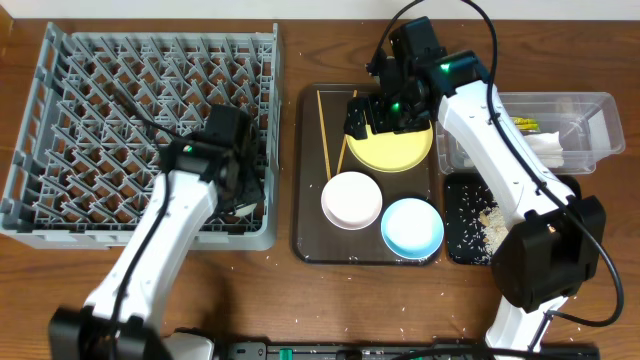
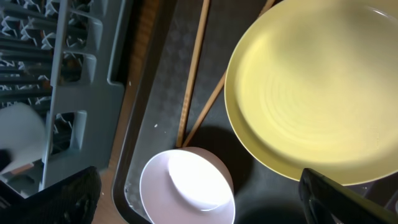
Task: Sort waste into correct bins and load items into the dishwasher
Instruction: 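Place white cup into dish rack with left gripper, then grasp pink bowl with left gripper and lift toward rack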
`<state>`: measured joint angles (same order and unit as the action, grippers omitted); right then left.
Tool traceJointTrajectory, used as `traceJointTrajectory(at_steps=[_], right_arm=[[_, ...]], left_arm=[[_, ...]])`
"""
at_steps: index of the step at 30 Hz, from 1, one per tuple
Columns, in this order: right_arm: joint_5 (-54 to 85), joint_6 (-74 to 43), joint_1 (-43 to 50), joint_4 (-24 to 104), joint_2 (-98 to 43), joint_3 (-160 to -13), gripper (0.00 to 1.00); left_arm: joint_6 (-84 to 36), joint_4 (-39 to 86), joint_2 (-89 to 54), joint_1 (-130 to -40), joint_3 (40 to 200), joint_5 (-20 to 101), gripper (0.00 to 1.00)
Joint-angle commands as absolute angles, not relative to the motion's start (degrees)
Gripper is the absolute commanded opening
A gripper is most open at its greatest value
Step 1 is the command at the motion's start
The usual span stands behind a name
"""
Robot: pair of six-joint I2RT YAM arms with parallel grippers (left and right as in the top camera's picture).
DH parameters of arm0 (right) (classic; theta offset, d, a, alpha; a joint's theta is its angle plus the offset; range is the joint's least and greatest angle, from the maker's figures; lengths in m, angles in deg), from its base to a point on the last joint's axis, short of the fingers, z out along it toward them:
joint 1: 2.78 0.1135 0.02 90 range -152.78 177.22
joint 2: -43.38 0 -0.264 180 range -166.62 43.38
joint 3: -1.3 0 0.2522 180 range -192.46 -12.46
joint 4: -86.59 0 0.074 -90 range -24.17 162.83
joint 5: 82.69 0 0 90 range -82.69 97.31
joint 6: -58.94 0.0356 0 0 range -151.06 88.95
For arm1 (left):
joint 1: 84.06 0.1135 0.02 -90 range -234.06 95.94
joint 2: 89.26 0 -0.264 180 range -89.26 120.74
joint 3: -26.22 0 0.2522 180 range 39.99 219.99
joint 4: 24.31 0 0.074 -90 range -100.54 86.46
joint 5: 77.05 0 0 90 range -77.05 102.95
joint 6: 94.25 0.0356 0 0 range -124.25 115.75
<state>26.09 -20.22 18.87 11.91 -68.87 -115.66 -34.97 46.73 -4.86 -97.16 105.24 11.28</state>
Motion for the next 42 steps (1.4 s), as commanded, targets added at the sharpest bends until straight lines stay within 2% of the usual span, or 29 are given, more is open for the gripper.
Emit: traceJointTrajectory(at_steps=[1,3,4,5,7,8,11,15,18,20,23,26,30,34,36,37,39,42], right_arm=[[25.74,-21.36,19.63,11.47,-67.71,-116.6,0.99],[25.68,-21.51,20.33,10.75,-67.73,-116.6,0.99],[25.5,-21.51,20.72,9.92,-67.73,-116.6,0.99],[25.22,-21.49,20.99,9.2,-67.73,-116.58,0.99],[23.51,-20.51,22.12,7.03,-67.73,-116.03,0.99],[22.77,-20.05,22.82,6.68,-67.73,-115.18,0.99],[20.06,-18.19,23.94,6.49,-67.73,-112.69,0.98],[17.63,-16.6,24.29,7.12,-67.75,-107.59,0.86],[18.09,-16.27,24.55,10.29,-67.75,-102.0,0.68],[18.18,-15.79,25.07,12.32,-67.77,-99.4,0.52],[18.25,-15.2,26.45,15.75,-68.08,-96.12,0.42],[17.79,-14.24,27.74,18.05,-68.6,-94.04,0.38],[17.57,-13.3,28.15,19.06,-69.59,-93.65,0.28],[17.59,-13.27,28.18,19.1,-70.31,-93.6,0.26],[17.59,-13.3,28.22,19.12,-70.31,-93.6,0.21],[17.59,-13.3,28.26,19.12,-70.31,-93.6,0.21],[17.61,-13.3,28.31,19.3,-70.31,-93.6,0.27],[17.74,-12.75,27.54,19.38,-70.29,-95.09,0.24]], left_arm=[[-36.5,47.69,-0.53,-97.42,104.58,9.49,0.27],[-36.5,47.69,1.72,-97.42,104.58,9.49,0.42],[-36.5,47.67,2.4,-97.42,104.58,9.49,0.59],[-36.48,47.67,2.49,-97.42,104.58,9.49,0.69],[-36.43,48.04,2.33,-97.36,105.37,9.49,0.82],[-36.43,49.03,2.23,-97.36,106.57,9.49,0.85],[-36.22,52.46,1.35,-97.38,111.05,9.49,0.86],[-35.8,55.63,-1.1,-97.38,117.17,9.53,0.87],[-34.66,55.28,-5.03,-97.36,120.08,10.32,0.86],[-34.27,53.99,-8.27,-97.36,120.78,10.34,0.86],[-33.42,51.34,-12.48,-97.38,120.78,10.34,0.86],[-33.42,50.01,-14.3,-97.38,120.78,10.36,0.86],[-33.44,50.01,-13.56,-97.38,120.74,10.84,0.86],[-33.44,50.03,-11.52,-97.38,120.71,11.04,0.87],[-33.44,50.03,-10.56,-97.38,120.71,11.06,0.86],[-33.42,50.03,-10.23,-97.38,120.71,11.19,0.86],[-33.44,50.03,-9.8,-97.38,120.69,11.24,0.86],[-33.42,49.53,-8.31,-97.6,120.52,14.84,0.86]])
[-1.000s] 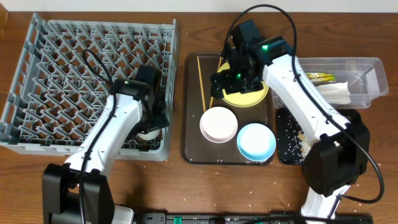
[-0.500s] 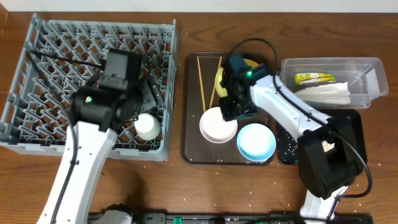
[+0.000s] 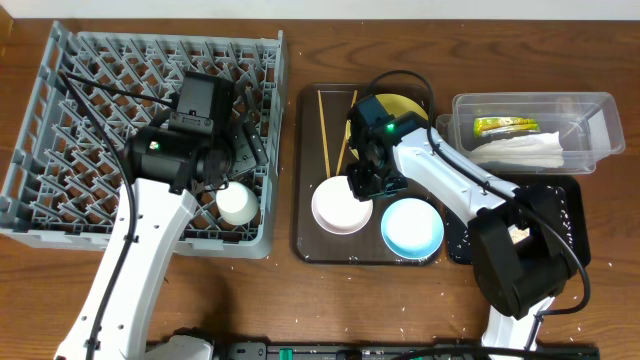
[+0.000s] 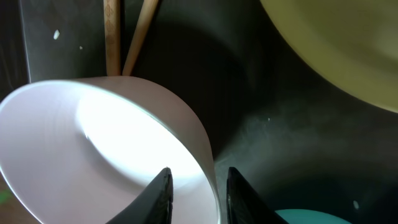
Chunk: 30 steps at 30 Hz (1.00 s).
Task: Sort waste into correct bins and load items into the dishwasher
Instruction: 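Grasp pink bowl with left gripper and lift toward rack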
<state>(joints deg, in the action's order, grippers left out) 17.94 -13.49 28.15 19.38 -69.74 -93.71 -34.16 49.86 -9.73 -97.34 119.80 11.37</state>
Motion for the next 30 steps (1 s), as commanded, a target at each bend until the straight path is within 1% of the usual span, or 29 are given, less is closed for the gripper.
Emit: traceJointTrajectory(at_steps=[1,3,4,6,8,9,15,17,19,21,25,26,28,30], right_arm=[[18.27,-12.66,26.93,19.14,-70.11,-96.51,0.24],[19.03,-12.66,25.55,18.64,-69.59,-99.55,0.27],[19.4,-12.68,24.61,18.03,-69.24,-101.69,0.31],[19.4,-12.92,22.47,15.91,-68.25,-106.81,0.4],[19.38,-14.24,20.16,13.28,-67.27,-111.72,0.54],[19.38,-14.91,18.93,11.75,-66.9,-114.11,0.56],[19.36,-16.18,14.49,7.36,-66.13,-118.19,0.58],[19.36,-16.16,13.2,6.75,-66.13,-118.17,0.58],[19.34,-16.23,12.31,6.4,-66.13,-118.17,0.58],[19.1,-16.38,12.11,6.4,-66.13,-118.17,0.6],[19.1,-16.55,12.13,6.42,-66.13,-118.15,0.63],[18.86,-16.55,12.13,6.42,-66.13,-118.15,0.63],[17.55,-16.53,12.13,6.4,-66.13,-118.15,0.64],[17.13,-16.55,12.13,6.29,-66.13,-118.15,0.64]], left_arm=[[-33.4,49.2,-7.57,-98.1,120.36,15.91,0.85],[-33.37,48.48,-5.93,-99.78,120.01,16.61,0.85],[-33.37,48.26,-5.1,-100.7,119.97,16.59,0.85],[-32.7,47.13,-2.26,-103.87,119.97,16.61,0.85],[-30.01,45.46,0.7,-107.15,119.97,16.57,0.85],[-28.83,44.7,2.25,-108.42,119.97,16.59,0.85],[-22.27,43.41,9.61,-111.28,119.97,16.63,0.84],[-20.52,43.02,12.72,-111.8,119.97,17.62,0.82],[-17.27,42.4,15.78,-112.37,119.97,21.22,0.79],[-15.12,41.7,18.09,-113.03,119.97,23.93,0.77],[-13.68,41.22,21.5,-114.62,119.97,24.13,0.74],[-13.68,41.09,22.51,-114.97,119.97,24.13,0.72],[-13.7,40.48,24.85,-115.39,119.97,24.13,0.65],[-13.75,39.93,26.51,-115.43,119.97,24.13,0.62]])
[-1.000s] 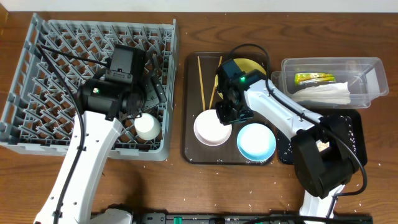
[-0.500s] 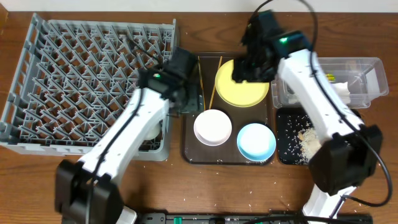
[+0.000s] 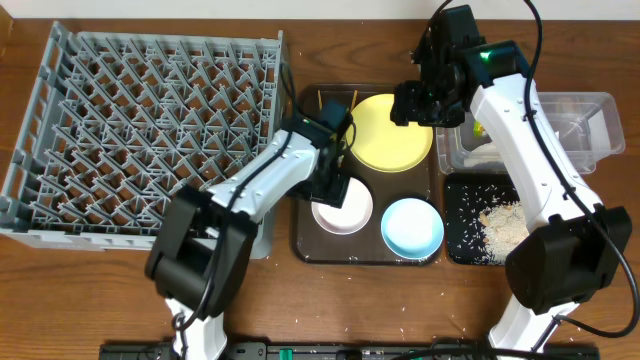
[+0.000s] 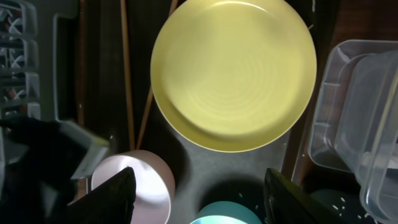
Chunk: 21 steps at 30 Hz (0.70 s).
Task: Sort waste into correct bins and load items into the dishwasher
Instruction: 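Grasp pink bowl with left gripper and lift toward rack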
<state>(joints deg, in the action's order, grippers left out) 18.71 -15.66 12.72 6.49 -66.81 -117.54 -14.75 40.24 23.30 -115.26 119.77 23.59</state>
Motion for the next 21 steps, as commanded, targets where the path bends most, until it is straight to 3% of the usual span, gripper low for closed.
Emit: traceJointTrajectory(at_steps=[1,4,6,7,14,18,19,21], right_arm=[[17.11,-16.55,12.13,6.23,-66.13,-118.15,0.64],[16.52,-16.53,12.13,6.27,-66.13,-118.15,0.64],[16.54,-16.53,12.13,6.36,-66.13,-118.15,0.65],[16.52,-16.53,12.13,6.36,-66.13,-118.15,0.65],[17.94,-16.23,11.26,8.0,-65.76,-118.46,0.64],[26.42,-16.23,5.47,10.53,-62.75,-120.25,0.66],[27.05,-15.57,3.85,11.16,-61.96,-120.53,0.69],[27.05,-14.74,0.2,12.56,-60.25,-120.53,0.93]], left_arm=[[-13.75,39.8,26.88,-115.43,119.97,24.13,0.59],[-13.94,38.54,27.56,-115.37,119.97,24.11,0.4],[-13.94,37.7,27.56,-115.37,119.97,24.11,0.22],[-13.94,37.44,27.56,-115.37,119.97,24.09,0.08],[-14.73,36.9,26.42,-114.58,120.01,24.15,0.07],[-15.47,36.92,19.12,-112.37,120.01,24.13,0.08],[-15.47,36.9,17.31,-111.98,120.01,24.11,0.07],[-15.47,36.87,12.74,-110.93,120.01,24.09,0.08]])
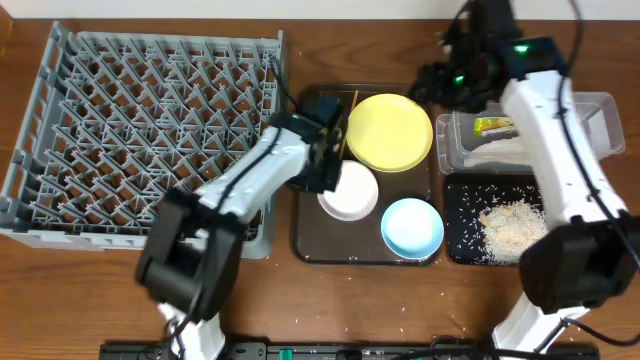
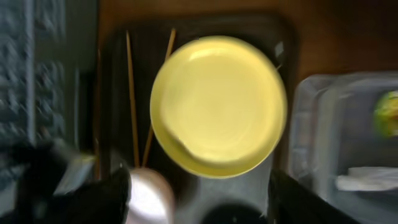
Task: Sort waste into correct bins and load items into the dishwasher
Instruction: 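Grasp pink bowl with left gripper and lift toward rack, then set pink bowl upright in back of dish rack with left gripper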
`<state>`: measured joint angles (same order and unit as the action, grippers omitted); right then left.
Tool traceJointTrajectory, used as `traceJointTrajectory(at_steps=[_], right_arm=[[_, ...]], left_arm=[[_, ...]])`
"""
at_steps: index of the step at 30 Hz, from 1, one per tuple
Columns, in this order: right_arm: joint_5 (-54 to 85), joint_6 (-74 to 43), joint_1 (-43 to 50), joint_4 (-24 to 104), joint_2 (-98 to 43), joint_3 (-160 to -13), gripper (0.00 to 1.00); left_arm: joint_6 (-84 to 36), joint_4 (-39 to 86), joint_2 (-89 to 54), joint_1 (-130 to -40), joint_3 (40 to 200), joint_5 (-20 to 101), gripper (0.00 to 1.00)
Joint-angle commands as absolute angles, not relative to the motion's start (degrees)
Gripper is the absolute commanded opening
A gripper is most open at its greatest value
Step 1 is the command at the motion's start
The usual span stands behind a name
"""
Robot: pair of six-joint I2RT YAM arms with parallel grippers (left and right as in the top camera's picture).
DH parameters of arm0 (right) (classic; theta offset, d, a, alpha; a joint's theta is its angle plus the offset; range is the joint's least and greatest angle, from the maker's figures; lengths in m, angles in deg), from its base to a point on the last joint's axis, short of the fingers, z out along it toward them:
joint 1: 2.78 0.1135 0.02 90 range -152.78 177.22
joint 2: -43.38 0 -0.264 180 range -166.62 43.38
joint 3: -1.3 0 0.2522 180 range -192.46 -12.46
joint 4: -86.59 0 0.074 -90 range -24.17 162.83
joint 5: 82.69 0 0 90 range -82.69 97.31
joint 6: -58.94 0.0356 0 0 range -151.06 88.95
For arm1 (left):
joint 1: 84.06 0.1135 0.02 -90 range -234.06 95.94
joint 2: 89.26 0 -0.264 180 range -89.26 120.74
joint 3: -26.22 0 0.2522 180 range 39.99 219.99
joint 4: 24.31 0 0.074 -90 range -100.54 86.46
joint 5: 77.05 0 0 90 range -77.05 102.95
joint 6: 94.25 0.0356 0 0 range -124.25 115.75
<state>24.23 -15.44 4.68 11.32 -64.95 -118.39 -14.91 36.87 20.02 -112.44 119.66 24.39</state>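
Note:
A white bowl (image 1: pixel 352 192) sits on the dark tray (image 1: pixel 305 235), beside a blue bowl (image 1: pixel 412 227) and in front of a yellow plate (image 1: pixel 390 132). Two wooden chopsticks (image 1: pixel 349 108) lie at the tray's far left. My left gripper (image 1: pixel 322 160) is at the white bowl's left rim and looks shut on it. In the blurred right wrist view the white bowl (image 2: pixel 148 198) shows as a narrow oval. My right gripper (image 1: pixel 452 84) hangs open high above the plate (image 2: pixel 217 104), holding nothing.
A grey dish rack (image 1: pixel 150 130) fills the left of the table. At the right stand a clear bin (image 1: pixel 590 120) with a wrapper and napkins, and in front of it a black bin (image 1: pixel 470 190) with rice. Grains are scattered on the wood.
The white bowl and my left gripper now sit slightly farther back and right on the tray. My right gripper is higher and farther right, still open.
First my left gripper was over the rack's near right part and my right gripper was open above the plate. Then the left was in the rack by a white cup, the right low at the white bowl. Later the left was at the bowl, the right high.

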Motion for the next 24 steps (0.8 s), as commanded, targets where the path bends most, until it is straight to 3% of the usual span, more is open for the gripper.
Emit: traceJointTrajectory(at_steps=[1,10,13,24], right_arm=[[27.05,-14.74,-0.87,12.72,-59.91,-120.53,0.99],[27.03,-14.8,-4.91,12.34,-59.53,-120.4,0.99],[27.03,-14.8,-4.91,12.34,-59.53,-120.4,0.99],[27.03,-14.8,-4.91,12.34,-59.53,-120.4,0.99]], left_arm=[[-15.45,36.87,11.43,-110.6,120.01,24.09,0.07],[-14.95,36.61,6.05,-107.87,120.52,23.61,0.07],[-14.77,36.39,4.56,-104.22,122.29,17.79,0.07],[-14.66,19.98,3.91,-94.76,123.58,-25.42,0.07]])
